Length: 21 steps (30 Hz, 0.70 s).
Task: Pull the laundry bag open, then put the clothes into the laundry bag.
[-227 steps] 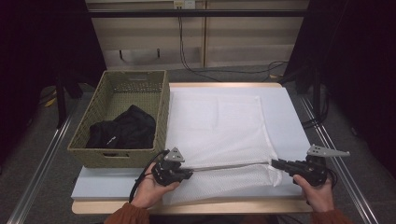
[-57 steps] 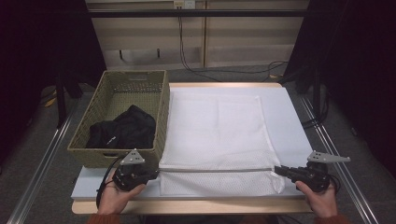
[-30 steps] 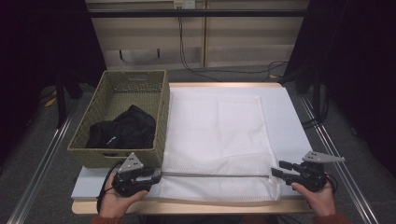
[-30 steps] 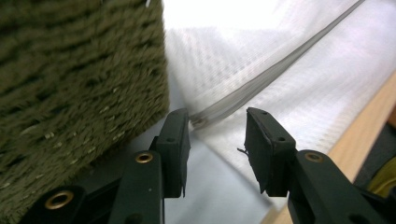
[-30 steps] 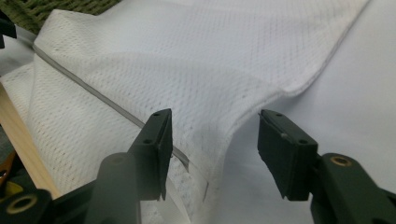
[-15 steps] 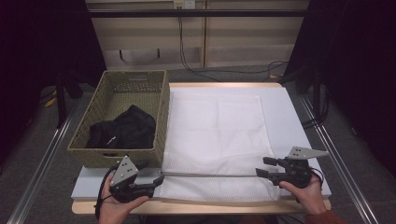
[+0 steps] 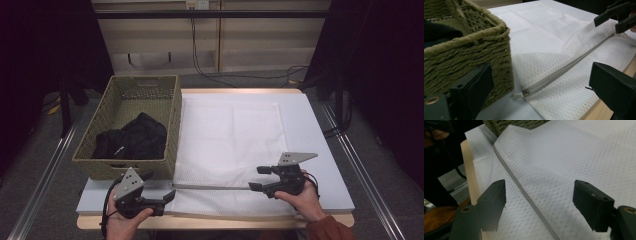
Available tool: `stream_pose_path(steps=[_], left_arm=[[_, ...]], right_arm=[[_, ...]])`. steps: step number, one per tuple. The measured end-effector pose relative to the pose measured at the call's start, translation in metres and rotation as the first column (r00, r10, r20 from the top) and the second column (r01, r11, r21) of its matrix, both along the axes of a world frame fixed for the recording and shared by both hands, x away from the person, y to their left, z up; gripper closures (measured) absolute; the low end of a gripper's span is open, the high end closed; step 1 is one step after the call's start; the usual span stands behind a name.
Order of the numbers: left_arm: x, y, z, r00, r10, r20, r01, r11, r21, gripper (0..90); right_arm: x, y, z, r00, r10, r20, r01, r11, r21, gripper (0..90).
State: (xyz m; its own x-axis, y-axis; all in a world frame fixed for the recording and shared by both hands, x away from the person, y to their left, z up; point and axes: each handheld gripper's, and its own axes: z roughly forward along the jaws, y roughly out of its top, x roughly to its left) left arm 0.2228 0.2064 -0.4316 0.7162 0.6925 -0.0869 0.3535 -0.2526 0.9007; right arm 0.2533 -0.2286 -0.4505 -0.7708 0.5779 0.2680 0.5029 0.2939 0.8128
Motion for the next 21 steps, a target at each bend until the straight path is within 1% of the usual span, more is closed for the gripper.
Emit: stream_pose_path(steps=[1, 2, 3, 4, 5, 6, 8, 9, 10, 11, 12, 13, 14, 15, 16, 17, 18, 19, 20, 21], left_arm=[[0.002, 0.002, 0.0, 1.0, -0.003, -0.005, 0.003, 0.9999, -0.011, 3.8], [0.002, 0.002, 0.0, 0.9999, 0.008, -0.008, -0.008, 0.9997, -0.021, 3.8], [0.002, 0.002, 0.0, 0.9999, 0.005, -0.013, -0.005, 0.9997, -0.024, 3.9], [0.003, 0.003, -0.001, 0.9996, -0.018, -0.022, 0.017, 0.9992, -0.035, 3.8], [0.004, 0.003, -0.002, 0.9993, -0.029, -0.025, 0.028, 0.9992, -0.029, 3.8], [0.004, 0.002, -0.002, 0.9993, -0.029, -0.023, 0.028, 0.9994, -0.022, 3.8], [0.005, 0.002, -0.002, 0.9994, -0.03, -0.02, 0.029, 0.9993, -0.024, 4.1], [0.005, 0.003, -0.002, 0.9996, -0.021, -0.021, 0.02, 0.9997, -0.013, 5.1], [0.004, 0.004, -0.002, 0.9996, -0.02, -0.019, 0.02, 0.9997, -0.013, 5.3], [0.004, 0.004, -0.002, 0.9998, -0.01, -0.017, 0.01, 0.9999, -0.011, 5.4], [0.004, 0.005, -0.002, 0.9998, 0.0, -0.018, 0.0, 1.0, 0.0, 5.5], [0.004, 0.005, -0.002, 0.9998, -0.002, -0.019, 0.002, 1.0, 0.0, 5.4], [0.003, 0.004, -0.002, 0.9998, -0.007, -0.018, 0.007, 1.0, -0.007, 5.7], [0.003, 0.004, -0.002, 0.9998, -0.011, -0.013, 0.011, 0.9999, -0.005, 6.0], [0.003, 0.003, -0.002, 0.9997, -0.021, -0.01, 0.021, 0.9998, -0.007, 5.8], [0.002, 0.003, -0.002, 0.9995, -0.03, -0.01, 0.03, 0.9996, -0.004, 5.7], [0.002, 0.002, -0.001, 0.9995, -0.031, -0.008, 0.031, 0.9995, 0.009, 6.1], [0.002, 0.0, -0.001, 0.9995, -0.032, -0.006, 0.033, 0.9994, 0.012, 6.0], [0.003, 0.0, -0.001, 0.9989, -0.046, -0.005, 0.046, 0.9989, 0.012, 5.9], [0.002, 0.0, -0.001, 0.999, -0.044, -0.01, 0.045, 0.9988, 0.018, 6.1]], right_arm=[[0.003, 0.004, 0.0, 0.9999, 0.0, 0.011, 0.0, 1.0, -0.009, 26.5], [0.005, 0.009, 0.0, 1.0, 0.007, 0.005, -0.007, 1.0, -0.017, 27.0], [0.008, 0.014, 0.001, 0.9998, 0.02, 0.006, -0.019, 0.999, -0.032, 28.8], [0.009, 0.018, 0.001, 0.9997, 0.025, 0.008, -0.024, 0.999, -0.032, 29.4], [0.011, 0.023, 0.001, 0.9993, 0.037, -0.004, -0.037, 0.999, -0.026, 30.4], [0.014, 0.028, 0.001, 0.9983, 0.059, -0.004, -0.059, 0.997, -0.041, 32.6], [0.017, 0.036, -0.001, 0.9976, 0.068, -0.011, -0.068, 0.997, -0.044, 34.0], [0.02, 0.043, -0.002, 0.9962, 0.086, -0.014, -0.087, 0.995, -0.053, 36.1], [0.021, 0.048, -0.002, 0.9962, 0.087, -0.002, -0.087, 0.994, -0.066, 35.8], [0.022, 0.053, -0.003, 0.996, 0.089, -0.005, -0.09, 0.994, -0.07, 36.6], [0.024, 0.057, -0.005, 0.9942, 0.106, -0.015, -0.107, 0.992, -0.071, 37.2], [0.025, 0.062, -0.006, 0.9941, 0.106, -0.019, -0.108, 0.991, -0.079, 37.4], [0.027, 0.065, -0.008, 0.9934, 0.112, -0.024, -0.113, 0.991, -0.072, 38.9], [0.028, 0.068, -0.01, 0.9917, 0.125, -0.033, -0.127, 0.989, -0.073, 42.4], [0.029, 0.071, -0.011, 0.9898, 0.139, -0.033, -0.141, 0.987, -0.081, 43.3], [0.03, 0.074, -0.013, 0.9882, 0.15, -0.032, -0.152, 0.983, -0.101, 44.4], [0.03, 0.076, -0.015, 0.9877, 0.152, -0.037, -0.155, 0.983, -0.102, 44.6], [0.031, 0.078, -0.018, 0.9864, 0.16, -0.038, -0.163, 0.981, -0.109, 45.7], [0.031, 0.079, -0.02, 0.9857, 0.164, -0.038, -0.168, 0.978, -0.125, 48.1], [0.031, 0.079, -0.022, 0.9853, 0.167, -0.036, -0.171, 0.977, -0.132, 48.0]])
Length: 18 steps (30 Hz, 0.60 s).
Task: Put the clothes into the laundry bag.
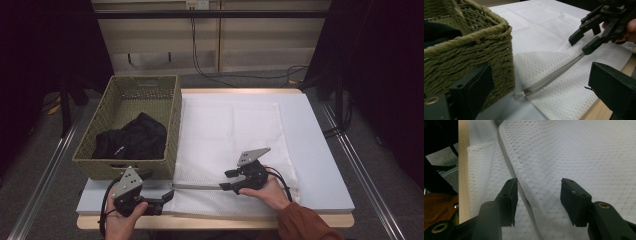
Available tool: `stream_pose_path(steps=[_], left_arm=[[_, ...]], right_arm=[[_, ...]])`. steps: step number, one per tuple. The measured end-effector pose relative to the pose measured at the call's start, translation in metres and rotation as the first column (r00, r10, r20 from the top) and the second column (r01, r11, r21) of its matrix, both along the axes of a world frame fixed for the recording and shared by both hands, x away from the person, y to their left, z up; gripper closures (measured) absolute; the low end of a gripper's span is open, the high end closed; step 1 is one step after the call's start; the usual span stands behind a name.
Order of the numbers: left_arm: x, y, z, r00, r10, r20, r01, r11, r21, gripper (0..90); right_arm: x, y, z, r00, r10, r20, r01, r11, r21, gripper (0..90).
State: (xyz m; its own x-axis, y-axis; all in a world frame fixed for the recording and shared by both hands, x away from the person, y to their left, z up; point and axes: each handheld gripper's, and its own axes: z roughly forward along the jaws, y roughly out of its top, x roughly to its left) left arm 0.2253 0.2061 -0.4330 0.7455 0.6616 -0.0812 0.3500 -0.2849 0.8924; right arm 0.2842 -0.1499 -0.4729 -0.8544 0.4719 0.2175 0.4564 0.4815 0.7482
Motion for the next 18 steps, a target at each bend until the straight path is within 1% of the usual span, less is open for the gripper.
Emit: stream_pose_path(steps=[1, 2, 3, 5, 6, 7, 8, 9, 10, 11, 12, 13, 14, 15, 17, 18], left_arm=[[-0.001, -0.001, 0.0, 1.0, 0.003, 0.001, -0.003, 1.0, 0.007, 6.1], [-0.001, 0.0, 0.0, 1.0, 0.0, 0.001, 0.0, 1.0, 0.008, 6.1], [-0.001, 0.001, -0.001, 1.0, -0.001, -0.003, 0.001, 1.0, -0.005, 6.1], [-0.002, 0.002, 0.0, 1.0, 0.003, 0.0, -0.003, 1.0, 0.006, 6.1], [-0.002, 0.003, 0.0, 1.0, 0.004, -0.001, -0.004, 1.0, 0.003, 6.2], [-0.002, 0.003, 0.0, 1.0, 0.0, 0.002, 0.0, 1.0, -0.003, 6.2], [-0.002, 0.003, 0.001, 1.0, 0.004, -0.001, -0.004, 1.0, 0.0, 6.2], [-0.002, 0.003, 0.001, 1.0, 0.008, -0.001, -0.008, 0.9999, 0.015, 6.2], [-0.002, 0.002, 0.0, 1.0, 0.001, -0.001, -0.001, 1.0, 0.006, 6.2], [-0.002, 0.002, 0.001, 1.0, 0.008, -0.002, -0.008, 0.9999, 0.012, 6.2], [-0.001, 0.002, 0.0, 1.0, 0.004, -0.002, -0.004, 0.9999, 0.01, 6.2], [-0.001, 0.002, 0.0, 1.0, 0.005, 0.0, -0.005, 0.9999, 0.011, 6.2], [-0.001, 0.002, 0.0, 1.0, 0.0, 0.0, 0.0, 1.0, 0.009, 6.2], [-0.001, 0.002, 0.0, 1.0, 0.005, -0.006, -0.005, 0.9999, 0.01, 6.2], [-0.001, 0.002, 0.0, 1.0, 0.006, -0.005, -0.006, 0.9999, 0.014, 6.2], [-0.001, 0.003, 0.0, 1.0, 0.001, -0.006, -0.001, 0.9999, 0.016, 6.2]], right_arm=[[0.0, 0.0, -0.002, 1.0, 0.005, -0.001, -0.005, 1.0, -0.002, 47.9], [0.0, 0.0, -0.004, 1.0, 0.01, -0.001, -0.01, 1.0, -0.021, 48.0], [0.0, 0.001, -0.005, 0.9999, 0.002, 0.014, -0.001, 0.999, -0.045, 48.5], [0.001, 0.0, -0.008, 0.9998, 0.006, 0.016, -0.005, 0.998, -0.055, 48.1], [0.001, 0.0, -0.009, 0.9998, 0.002, 0.022, -0.001, 0.998, -0.06, 48.0], [0.002, 0.0, -0.01, 0.9991, 0.016, 0.038, -0.013, 0.997, -0.075, 48.1], [0.0, 0.0, -0.011, 0.9987, 0.017, 0.047, -0.014, 0.997, -0.078, 48.1], [0.0, 0.0, -0.011, 0.9986, 0.016, 0.051, -0.012, 0.997, -0.077, 47.3], [-0.001, 0.0, -0.012, 0.9977, 0.027, 0.062, -0.022, 0.997, -0.074, 47.3], [-0.003, 0.001, -0.012, 0.9967, 0.028, 0.076, -0.022, 0.996, -0.083, 47.7], [-0.004, 0.001, -0.013, 0.995, 0.032, 0.094, -0.023, 0.996, -0.089, 47.7], [-0.005, 0.001, -0.013, 0.9955, 0.025, 0.092, -0.018, 0.996, -0.085, 49.0], [-0.005, 0.0, -0.014, 0.995, 0.015, 0.099, -0.007, 0.996, -0.084, 52.8], [-0.005, 0.0, -0.014, 0.9945, 0.007, 0.105, 0.003, 0.996, -0.087, 54.1], [-0.004, -0.001, -0.013, 0.9955, -0.005, 0.095, 0.013, 0.996, -0.088, 58.6], [-0.003, -0.001, -0.013, 0.9953, -0.007, 0.097, 0.015, 0.996, -0.088, 61.2]])
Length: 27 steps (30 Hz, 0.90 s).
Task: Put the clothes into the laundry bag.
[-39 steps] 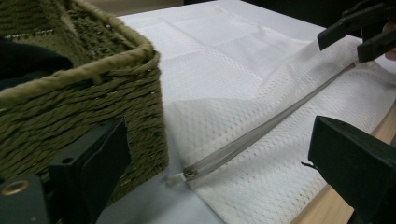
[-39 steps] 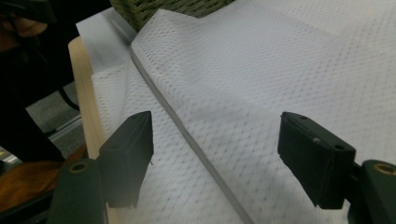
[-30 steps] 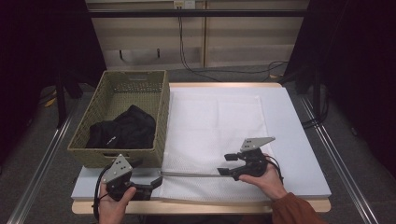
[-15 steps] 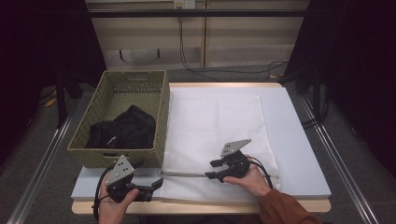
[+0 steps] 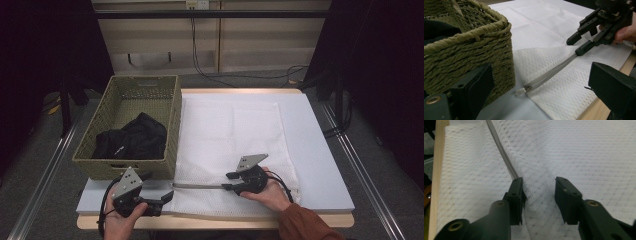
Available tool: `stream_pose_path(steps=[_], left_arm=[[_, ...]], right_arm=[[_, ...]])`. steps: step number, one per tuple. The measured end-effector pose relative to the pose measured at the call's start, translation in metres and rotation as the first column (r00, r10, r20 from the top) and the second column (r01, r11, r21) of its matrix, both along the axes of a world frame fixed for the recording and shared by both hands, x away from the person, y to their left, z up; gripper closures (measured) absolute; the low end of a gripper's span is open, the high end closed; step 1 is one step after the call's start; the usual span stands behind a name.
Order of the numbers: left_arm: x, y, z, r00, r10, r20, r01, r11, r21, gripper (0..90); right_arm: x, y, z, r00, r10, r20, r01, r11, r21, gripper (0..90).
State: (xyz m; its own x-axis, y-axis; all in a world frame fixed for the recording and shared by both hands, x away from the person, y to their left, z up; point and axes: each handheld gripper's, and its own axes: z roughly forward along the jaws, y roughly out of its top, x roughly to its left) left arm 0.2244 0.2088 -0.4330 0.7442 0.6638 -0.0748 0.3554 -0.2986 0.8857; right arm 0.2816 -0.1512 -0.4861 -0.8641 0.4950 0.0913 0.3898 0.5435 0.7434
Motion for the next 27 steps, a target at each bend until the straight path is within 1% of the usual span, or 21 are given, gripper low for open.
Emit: stream_pose_path(steps=[1, 2, 3, 5, 6, 7, 8, 9, 10, 13, 14, 15, 16, 17, 18, 19, 22, 23, 25, 26, 27], left_arm=[[0.0, -0.001, 0.0, 1.0, 0.0, 0.0, 0.0, 1.0, -0.004, 6.2], [0.0, -0.001, 0.0, 1.0, -0.007, 0.002, 0.007, 1.0, 0.002, 6.2], [0.0, -0.001, -0.001, 1.0, -0.009, 0.0, 0.009, 1.0, 0.001, 6.1], [0.0, -0.001, -0.001, 0.9999, -0.013, -0.001, 0.013, 0.9999, 0.007, 6.2], [0.001, -0.001, -0.001, 0.9999, -0.016, 0.0, 0.016, 0.9998, 0.009, 6.1], [0.0, -0.001, -0.001, 0.9999, -0.015, -0.002, 0.015, 0.9999, 0.005, 6.2], [0.0, -0.001, -0.001, 0.9999, -0.012, -0.002, 0.012, 0.9999, 0.007, 6.2], [0.0, -0.001, -0.001, 0.9999, -0.013, -0.002, 0.013, 0.9999, 0.007, 6.2], [0.0, -0.001, -0.001, 0.9999, -0.014, -0.002, 0.014, 0.9999, 0.008, 6.2], [0.0, -0.002, -0.001, 0.9999, -0.013, -0.002, 0.013, 0.9998, 0.012, 6.2], [0.0, -0.002, -0.001, 0.9999, -0.01, -0.001, 0.01, 0.9999, 0.013, 6.2], [0.0, -0.001, -0.001, 0.9999, -0.009, -0.005, 0.009, 1.0, 0.002, 6.1], [0.001, -0.001, -0.001, 1.0, -0.007, -0.006, 0.007, 1.0, 0.003, 6.1], [0.0, 0.0, -0.001, 0.9999, -0.009, -0.007, 0.009, 0.9999, 0.006, 6.1], [0.0, 0.0, -0.001, 0.9999, -0.002, -0.011, 0.002, 1.0, 0.0, 6.1], [0.0, 0.0, -0.001, 0.9999, 0.001, -0.011, -0.001, 1.0, 0.001, 6.1], [0.0, 0.0, -0.001, 1.0, -0.005, -0.008, 0.005, 1.0, 0.008, 6.1], [0.0, 0.0, -0.001, 1.0, -0.006, -0.008, 0.006, 1.0, 0.007, 6.1], [-0.001, 0.0, -0.001, 1.0, -0.003, -0.008, 0.003, 1.0, 0.006, 6.1], [-0.001, 0.0, -0.001, 0.9999, -0.003, -0.01, 0.003, 1.0, 0.004, 6.1], [-0.001, 0.001, -0.001, 1.0, -0.003, -0.009, 0.003, 1.0, 0.008, 6.1]], right_arm=[[0.001, -0.001, 0.0, 0.9999, -0.009, -0.01, 0.009, 1.0, 0.001, 63.3], [0.003, -0.001, 0.001, 0.9998, -0.01, -0.017, 0.01, 1.0, 0.007, 65.7], [0.004, -0.002, 0.001, 0.999, -0.023, -0.037, 0.024, 1.0, 0.013, 67.9], [0.006, -0.003, 0.001, 0.9983, -0.032, -0.05, 0.033, 0.999, 0.017, 69.8], [0.007, -0.003, 0.002, 0.9979, -0.038, -0.053, 0.039, 0.999, 0.011, 74.6], [0.007, -0.003, 0.002, 0.9979, -0.037, -0.053, 0.037, 0.999, 0.01, 76.1], [0.007, -0.004, 0.003, 0.9972, -0.034, -0.066, 0.035, 0.999, 0.02, 77.8], [0.007, -0.004, 0.003, 0.9972, -0.038, -0.064, 0.04, 0.999, 0.022, 82.2], [0.007, -0.004, 0.005, 0.9977, -0.04, -0.056, 0.041, 0.999, 0.025, 84.1], [0.009, -0.007, 0.01, 0.997, -0.06, -0.048, 0.063, 0.996, 0.057, 86.2], [0.009, -0.007, 0.011, 0.9966, -0.066, -0.051, 0.069, 0.996, 0.065, 86.4], [0.01, -0.007, 0.011, 0.9964, -0.073, -0.044, 0.076, 0.995, 0.071, 85.8], [0.011, -0.007, 0.012, 0.9955, -0.085, -0.042, 0.088, 0.993, 0.079, 84.7], [0.012, -0.006, 0.011, 0.9956, -0.086, -0.04, 0.089, 0.993, 0.082, 83.4], [0.014, -0.006, 0.01, 0.9949, -0.095, -0.033, 0.097, 0.992, 0.074, 82.8], [0.015, -0.006, 0.008, 0.9942, -0.101, -0.038, 0.103, 0.993, 0.064, 82.6], [0.018, -0.008, 0.004, 0.9917, -0.126, -0.024, 0.127, 0.991, 0.041, 79.0], [0.02, -0.009, 0.004, 0.9925, -0.12, -0.023, 0.121, 0.992, 0.041, 78.1], [0.021, -0.011, 0.002, 0.9905, -0.136, -0.02, 0.137, 0.99, 0.021, 75.6], [0.021, -0.011, 0.001, 0.9899, -0.139, -0.028, 0.139, 0.99, 0.019, 72.7], [0.022, -0.012, -0.001, 0.992, -0.122, -0.033, 0.122, 0.992, 0.02, 69.6]])
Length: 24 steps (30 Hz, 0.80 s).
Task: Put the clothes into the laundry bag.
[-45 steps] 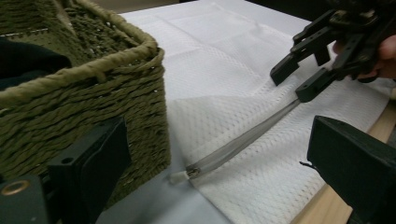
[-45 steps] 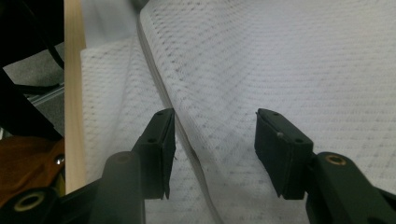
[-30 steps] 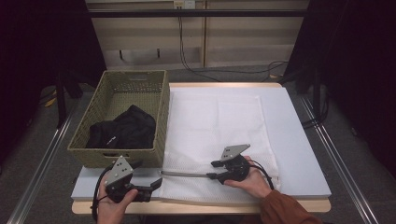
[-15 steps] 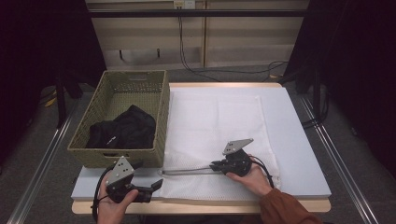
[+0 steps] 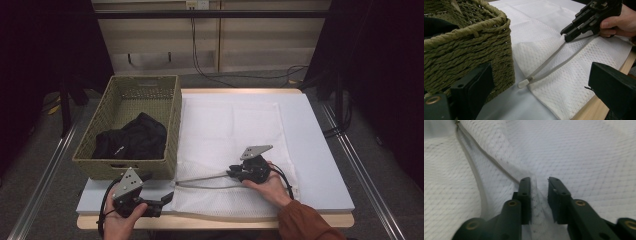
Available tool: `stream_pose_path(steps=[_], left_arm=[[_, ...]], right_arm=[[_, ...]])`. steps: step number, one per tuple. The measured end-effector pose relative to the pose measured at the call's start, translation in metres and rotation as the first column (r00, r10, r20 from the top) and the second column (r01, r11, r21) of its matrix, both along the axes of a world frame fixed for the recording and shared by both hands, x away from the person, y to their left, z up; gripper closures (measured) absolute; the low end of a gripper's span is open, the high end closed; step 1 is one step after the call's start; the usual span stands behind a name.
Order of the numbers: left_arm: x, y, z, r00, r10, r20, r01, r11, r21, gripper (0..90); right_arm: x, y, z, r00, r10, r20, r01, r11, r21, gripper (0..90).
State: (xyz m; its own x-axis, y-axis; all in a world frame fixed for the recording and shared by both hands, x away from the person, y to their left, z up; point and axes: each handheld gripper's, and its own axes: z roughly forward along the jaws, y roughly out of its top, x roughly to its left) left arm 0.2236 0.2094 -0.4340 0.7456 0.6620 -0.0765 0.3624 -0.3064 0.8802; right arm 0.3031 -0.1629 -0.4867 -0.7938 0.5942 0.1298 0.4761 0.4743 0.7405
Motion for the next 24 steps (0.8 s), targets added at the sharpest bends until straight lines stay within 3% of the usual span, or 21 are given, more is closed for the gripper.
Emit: stream_pose_path(steps=[3, 7, 9, 12, 16, 20, 24], left_arm=[[0.0, -0.001, 0.0, 1.0, -0.008, -0.001, 0.008, 1.0, 0.004, 6.1], [0.0, -0.002, 0.0, 1.0, -0.008, 0.0, 0.008, 0.9999, 0.008, 6.1], [0.0, -0.001, 0.0, 1.0, -0.007, 0.0, 0.007, 0.9999, 0.009, 6.1], [0.001, -0.001, 0.0, 1.0, 0.004, 0.0, -0.004, 0.9998, 0.018, 6.2], [0.0, 0.002, 0.0, 0.9999, 0.012, -0.008, -0.012, 0.9999, 0.01, 6.6], [0.001, 0.001, 0.0, 0.9999, 0.01, -0.008, -0.01, 0.9999, 0.012, 6.7], [-0.001, 0.0, 0.002, 0.9996, 0.02, 0.02, -0.02, 0.9998, 0.006, 7.6]], right_arm=[[-0.004, 0.002, 0.001, 0.9993, 0.038, 0.006, -0.038, 0.999, -0.008, 59.6], [-0.004, 0.003, 0.0, 0.9965, 0.069, 0.047, -0.068, 0.997, -0.035, 58.5], [-0.003, 0.002, -0.001, 0.9967, 0.049, 0.065, -0.046, 0.998, -0.046, 48.6], [0.0, 0.002, -0.001, 0.9976, 0.025, 0.065, -0.022, 0.999, -0.05, 47.2], [0.002, 0.001, 0.0, 0.998, -0.008, 0.063, 0.012, 0.998, -0.056, 58.6], [0.007, -0.001, -0.001, 0.9983, -0.033, 0.047, 0.034, 0.999, -0.027, 77.3], [0.009, -0.001, -0.001, 0.999, -0.035, 0.028, 0.036, 0.999, -0.015, 86.5]])
